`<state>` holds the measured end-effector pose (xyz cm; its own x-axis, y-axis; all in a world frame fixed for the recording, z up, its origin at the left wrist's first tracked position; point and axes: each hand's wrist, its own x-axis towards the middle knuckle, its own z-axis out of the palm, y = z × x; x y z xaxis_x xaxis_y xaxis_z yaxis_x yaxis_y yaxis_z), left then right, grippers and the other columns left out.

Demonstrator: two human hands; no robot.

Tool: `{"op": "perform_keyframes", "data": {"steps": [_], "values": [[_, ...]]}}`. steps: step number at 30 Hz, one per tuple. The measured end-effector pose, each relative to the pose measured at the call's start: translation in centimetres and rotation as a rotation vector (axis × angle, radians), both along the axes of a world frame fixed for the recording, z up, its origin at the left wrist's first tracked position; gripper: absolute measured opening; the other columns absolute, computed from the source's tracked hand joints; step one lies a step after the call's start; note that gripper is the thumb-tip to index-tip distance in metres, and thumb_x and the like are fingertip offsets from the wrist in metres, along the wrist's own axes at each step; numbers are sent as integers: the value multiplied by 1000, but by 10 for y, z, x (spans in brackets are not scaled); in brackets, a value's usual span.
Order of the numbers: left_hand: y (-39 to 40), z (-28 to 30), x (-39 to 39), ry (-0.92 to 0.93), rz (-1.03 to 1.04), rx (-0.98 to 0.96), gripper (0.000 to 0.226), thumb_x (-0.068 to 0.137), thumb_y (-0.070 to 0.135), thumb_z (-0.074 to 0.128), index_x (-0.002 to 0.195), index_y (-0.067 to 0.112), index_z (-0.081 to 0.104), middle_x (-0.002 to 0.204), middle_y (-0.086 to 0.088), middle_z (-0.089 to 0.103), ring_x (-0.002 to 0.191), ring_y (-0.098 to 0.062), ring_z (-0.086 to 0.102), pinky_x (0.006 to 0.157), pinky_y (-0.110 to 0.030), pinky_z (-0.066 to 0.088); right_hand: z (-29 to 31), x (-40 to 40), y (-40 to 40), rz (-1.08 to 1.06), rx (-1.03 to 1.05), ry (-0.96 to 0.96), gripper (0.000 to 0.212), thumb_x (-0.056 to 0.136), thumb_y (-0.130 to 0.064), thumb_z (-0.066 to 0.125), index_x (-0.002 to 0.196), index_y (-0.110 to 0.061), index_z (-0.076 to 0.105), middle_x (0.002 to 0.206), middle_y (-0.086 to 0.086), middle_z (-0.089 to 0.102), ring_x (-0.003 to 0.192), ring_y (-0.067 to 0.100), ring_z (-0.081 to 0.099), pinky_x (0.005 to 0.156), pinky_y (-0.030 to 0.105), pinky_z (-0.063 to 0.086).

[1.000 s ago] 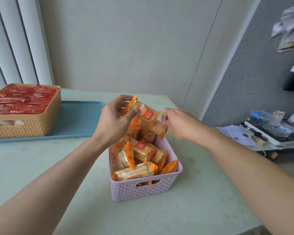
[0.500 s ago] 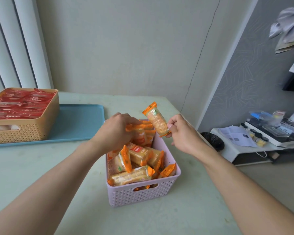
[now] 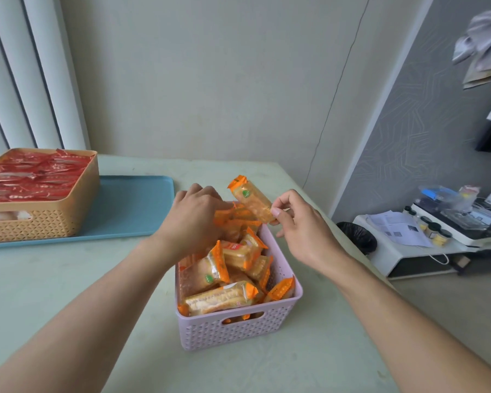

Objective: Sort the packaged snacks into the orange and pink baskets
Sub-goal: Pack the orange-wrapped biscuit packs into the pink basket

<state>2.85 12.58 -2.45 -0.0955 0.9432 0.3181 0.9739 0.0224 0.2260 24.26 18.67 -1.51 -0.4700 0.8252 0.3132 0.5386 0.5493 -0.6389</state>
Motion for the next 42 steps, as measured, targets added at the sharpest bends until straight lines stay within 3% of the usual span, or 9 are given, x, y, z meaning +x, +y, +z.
{"op": "perform_keyframes", "data": {"steps": [2,7,11,16,21,25,29,33,42], "values": [[-10,19,-1,-337,-37,-5,71,69,58,82,133,39,58,124,12,62,120,-13,50,98,-29,39,2,0,-7,43,126,60,10,105,-20,50,97,-24,52,101,-9,63,93,13,66,78,28,50],[-30,40,4,-1125,-398,-14,48,82,40,77,125,25,63,105,-1,76,93,-12,71,85,-25,55,5,-1,-5,154,490,149,9,95,-2,66,93,-11,65,107,-3,55,100,15,62,86,39,55],[-25,37,13,-1029,-308,170,11,96,27,65,103,19,69,83,2,74,78,-16,69,72,-20,52,10,-1,-8,162,348,256,31,77,-14,88,96,-17,64,109,-6,56,106,11,63,92,34,57],[-24,32,9,-872,-288,199,53,82,34,82,129,32,56,84,0,73,82,-22,70,79,-29,56,25,3,-8,95,356,122,35,87,-53,68,110,-27,60,116,-15,60,115,3,52,99,28,44],[-27,36,9,-878,-307,243,66,72,30,87,130,27,55,80,-1,76,77,-17,72,77,-20,53,50,-6,-5,273,267,-41,25,91,-25,75,94,-28,51,111,-10,67,85,-3,55,74,17,42],[-28,33,6,-992,-299,196,55,76,30,82,126,22,60,92,0,78,90,-15,74,87,-27,56,53,-12,3,344,81,31,44,90,-18,76,118,-33,45,100,-4,61,80,15,60,71,30,54],[-31,36,-6,-548,-226,-27,29,79,48,79,101,32,72,102,16,72,101,3,64,95,-26,50,38,-16,16,296,-25,134,32,92,-15,73,107,-36,53,104,0,62,79,18,65,77,50,61],[-28,25,-5,-308,-211,-158,22,84,52,72,104,42,74,126,15,63,127,-9,50,107,-32,40,18,-19,21,140,93,-48,27,93,-20,71,101,-31,48,100,-11,62,81,18,65,80,44,56],[-22,14,-5,-170,-184,-202,22,98,33,60,116,38,73,139,9,58,143,-16,33,115,-31,22,32,-16,27,124,53,-291,32,84,-26,79,91,-34,49,100,-10,66,69,10,60,66,30,43]]}}
